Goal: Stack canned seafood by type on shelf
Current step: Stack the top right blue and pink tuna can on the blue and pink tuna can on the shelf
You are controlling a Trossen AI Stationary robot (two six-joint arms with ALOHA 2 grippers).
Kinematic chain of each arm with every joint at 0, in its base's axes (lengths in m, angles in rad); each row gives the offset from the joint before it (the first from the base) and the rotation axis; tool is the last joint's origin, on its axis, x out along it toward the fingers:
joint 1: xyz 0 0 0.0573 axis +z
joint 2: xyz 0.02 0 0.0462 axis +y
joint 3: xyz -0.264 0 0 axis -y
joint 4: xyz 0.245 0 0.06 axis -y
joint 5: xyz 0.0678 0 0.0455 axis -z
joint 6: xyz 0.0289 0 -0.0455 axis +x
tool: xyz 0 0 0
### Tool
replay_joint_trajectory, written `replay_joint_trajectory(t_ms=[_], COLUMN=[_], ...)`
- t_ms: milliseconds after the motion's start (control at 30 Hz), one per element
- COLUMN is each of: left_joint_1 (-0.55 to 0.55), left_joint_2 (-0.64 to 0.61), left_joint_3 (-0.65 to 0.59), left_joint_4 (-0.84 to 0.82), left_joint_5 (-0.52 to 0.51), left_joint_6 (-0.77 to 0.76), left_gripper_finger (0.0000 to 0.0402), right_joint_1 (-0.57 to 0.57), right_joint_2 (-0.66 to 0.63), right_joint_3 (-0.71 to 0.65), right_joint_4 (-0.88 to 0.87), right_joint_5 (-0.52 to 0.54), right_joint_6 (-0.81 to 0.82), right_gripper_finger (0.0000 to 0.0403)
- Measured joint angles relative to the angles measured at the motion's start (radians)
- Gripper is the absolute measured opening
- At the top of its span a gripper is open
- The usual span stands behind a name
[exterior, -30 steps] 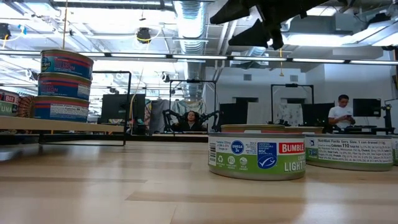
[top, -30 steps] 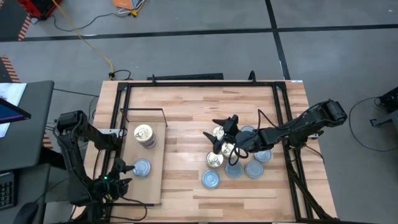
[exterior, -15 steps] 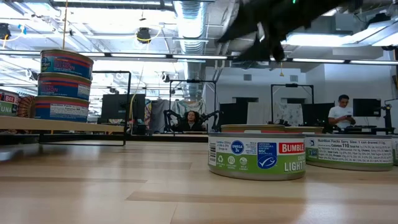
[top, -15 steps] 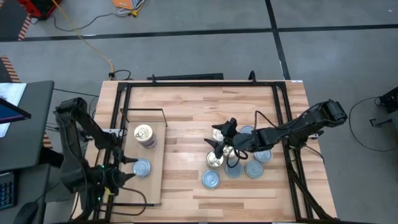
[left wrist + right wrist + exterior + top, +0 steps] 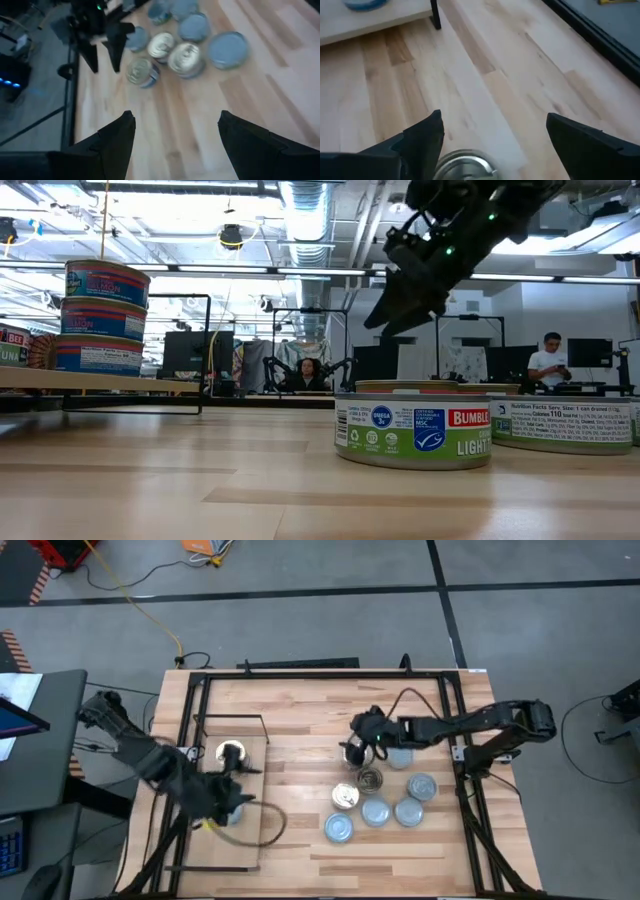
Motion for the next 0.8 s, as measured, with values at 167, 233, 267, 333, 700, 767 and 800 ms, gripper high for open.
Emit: replay_joint_trajectory(t_ms=[167, 233, 267, 333, 700, 767, 800], left_joint_1=[0.184, 0.248, 0.281, 0.337, 0.565, 0.593, 0.605], left_joint_2=[0.006, 0.015, 0.021, 0.038, 0.13, 0.154, 0.165], left_joint_3=[-0.012, -0.024, -0.028, -0.038, -0.144, -0.144, -0.144], left_joint_4=[0.153, 0.205, 0.231, 0.288, 0.675, 0.722, 0.743], left_joint_5=[0.109, 0.182, 0.223, 0.283, 0.549, 0.583, 0.598], left_joint_6=[0.162, 0.198, 0.212, 0.244, 0.353, 0.339, 0.331], left_gripper_finger=[0.0272, 0.0272, 0.0272, 0.0272, 0.0272, 0.0272, 0.0272], right_joint_1=[-0.142, -0.199, -0.227, -0.276, -0.28, -0.28, -0.28], right_joint_2=[-0.013, -0.013, -0.013, -0.005, 0.029, 0.029, 0.029], right_joint_3=[0.001, 0.001, 0.0, 0.0, -0.001, -0.001, -0.001], right_joint_4=[-0.012, -0.062, -0.088, -0.134, -0.319, -0.325, -0.334], right_joint_5=[-0.221, -0.32, -0.361, -0.409, -0.484, -0.491, -0.492], right_joint_6=[-0.132, -0.136, -0.131, -0.099, -0.058, -0.065, -0.069], right_gripper_finger=[0.0372, 0.0372, 0.0372, 0.0371, 0.0293, 0.0282, 0.0278])
